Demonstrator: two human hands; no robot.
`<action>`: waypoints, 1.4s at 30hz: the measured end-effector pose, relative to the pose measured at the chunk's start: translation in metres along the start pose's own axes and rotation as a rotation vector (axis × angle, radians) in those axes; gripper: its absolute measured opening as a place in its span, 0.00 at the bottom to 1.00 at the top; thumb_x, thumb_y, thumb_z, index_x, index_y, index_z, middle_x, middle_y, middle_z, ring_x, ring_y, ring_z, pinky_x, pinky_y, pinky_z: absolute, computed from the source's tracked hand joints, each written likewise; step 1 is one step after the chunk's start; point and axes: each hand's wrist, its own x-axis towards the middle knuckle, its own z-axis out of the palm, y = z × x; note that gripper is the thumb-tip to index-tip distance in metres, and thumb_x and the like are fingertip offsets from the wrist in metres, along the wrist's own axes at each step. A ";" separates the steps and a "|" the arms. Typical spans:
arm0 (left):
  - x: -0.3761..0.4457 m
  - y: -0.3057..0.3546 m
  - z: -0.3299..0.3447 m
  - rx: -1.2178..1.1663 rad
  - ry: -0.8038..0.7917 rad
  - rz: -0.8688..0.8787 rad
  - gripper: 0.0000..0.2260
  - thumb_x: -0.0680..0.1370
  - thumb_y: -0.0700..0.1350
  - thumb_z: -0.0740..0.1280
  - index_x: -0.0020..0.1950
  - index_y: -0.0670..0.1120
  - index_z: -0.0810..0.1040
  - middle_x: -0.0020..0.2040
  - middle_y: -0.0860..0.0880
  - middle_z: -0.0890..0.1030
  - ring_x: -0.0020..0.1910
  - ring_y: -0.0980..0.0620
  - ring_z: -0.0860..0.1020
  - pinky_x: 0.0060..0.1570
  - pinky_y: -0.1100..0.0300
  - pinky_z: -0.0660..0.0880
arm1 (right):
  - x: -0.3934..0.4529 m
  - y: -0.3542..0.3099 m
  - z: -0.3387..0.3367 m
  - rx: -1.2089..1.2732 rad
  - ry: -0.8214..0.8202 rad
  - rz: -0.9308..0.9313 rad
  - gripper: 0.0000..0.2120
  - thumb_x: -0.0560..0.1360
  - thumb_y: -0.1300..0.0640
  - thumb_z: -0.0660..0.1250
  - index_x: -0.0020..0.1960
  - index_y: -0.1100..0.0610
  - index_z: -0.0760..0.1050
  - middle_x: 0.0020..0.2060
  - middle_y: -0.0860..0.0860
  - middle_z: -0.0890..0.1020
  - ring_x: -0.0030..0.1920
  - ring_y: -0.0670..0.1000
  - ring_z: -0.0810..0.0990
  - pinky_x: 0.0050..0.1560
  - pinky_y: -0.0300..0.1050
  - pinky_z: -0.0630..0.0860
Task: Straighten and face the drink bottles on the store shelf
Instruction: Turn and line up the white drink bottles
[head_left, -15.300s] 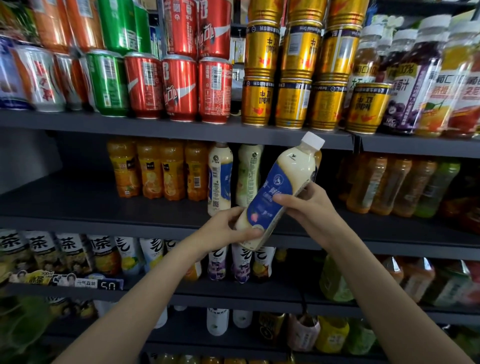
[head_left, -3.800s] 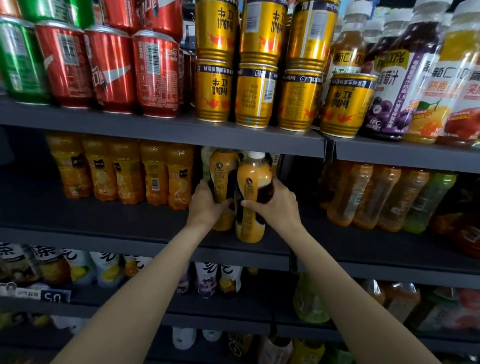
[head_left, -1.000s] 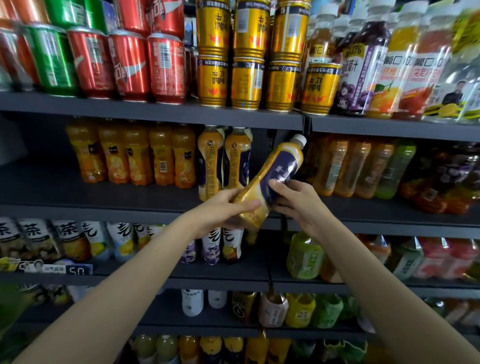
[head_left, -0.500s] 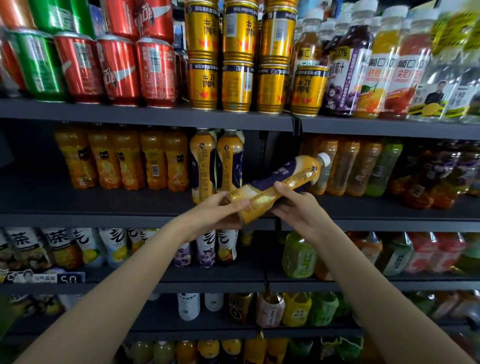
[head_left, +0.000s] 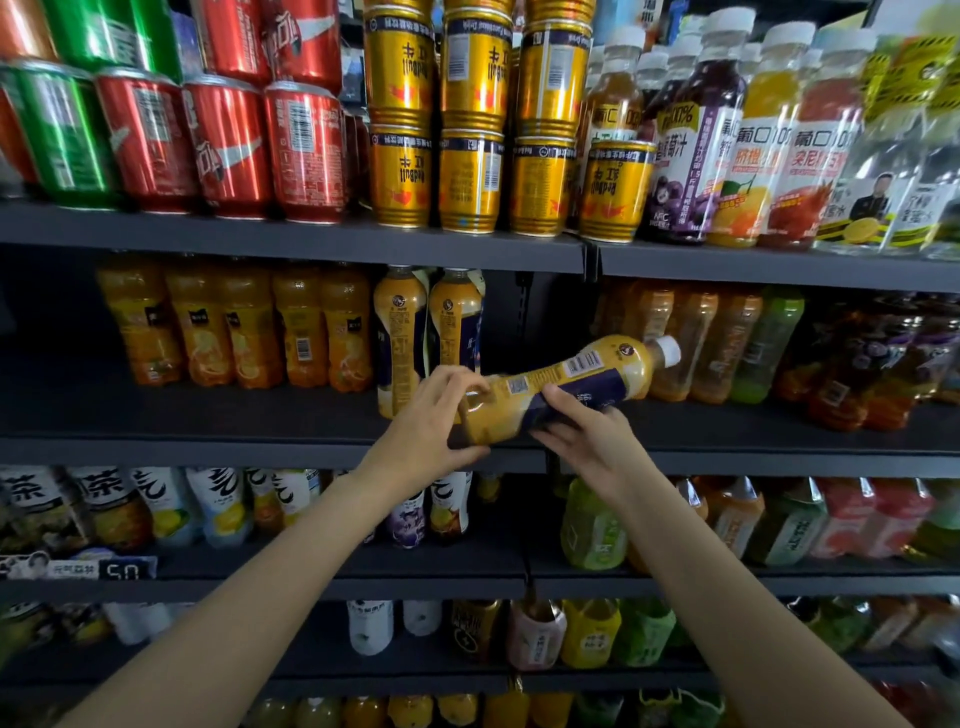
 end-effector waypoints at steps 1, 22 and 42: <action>0.000 -0.002 0.002 -0.016 -0.036 -0.024 0.26 0.70 0.45 0.74 0.64 0.46 0.67 0.62 0.50 0.67 0.60 0.54 0.68 0.57 0.63 0.67 | 0.002 0.000 -0.003 -0.077 -0.008 -0.050 0.13 0.72 0.66 0.69 0.56 0.60 0.74 0.51 0.58 0.82 0.55 0.58 0.81 0.53 0.51 0.79; 0.047 -0.078 0.011 -0.134 0.357 -0.714 0.34 0.71 0.43 0.73 0.72 0.40 0.59 0.69 0.41 0.63 0.70 0.42 0.62 0.67 0.53 0.61 | 0.112 -0.001 0.009 -1.145 0.177 -0.490 0.28 0.67 0.59 0.77 0.61 0.63 0.70 0.58 0.58 0.79 0.60 0.57 0.76 0.55 0.45 0.72; 0.042 -0.105 0.019 -0.059 0.240 -0.750 0.23 0.72 0.51 0.72 0.59 0.40 0.69 0.55 0.43 0.77 0.57 0.43 0.75 0.50 0.55 0.70 | 0.221 0.048 0.026 -1.012 0.353 -0.382 0.27 0.73 0.53 0.71 0.65 0.65 0.67 0.61 0.60 0.75 0.60 0.60 0.75 0.54 0.47 0.71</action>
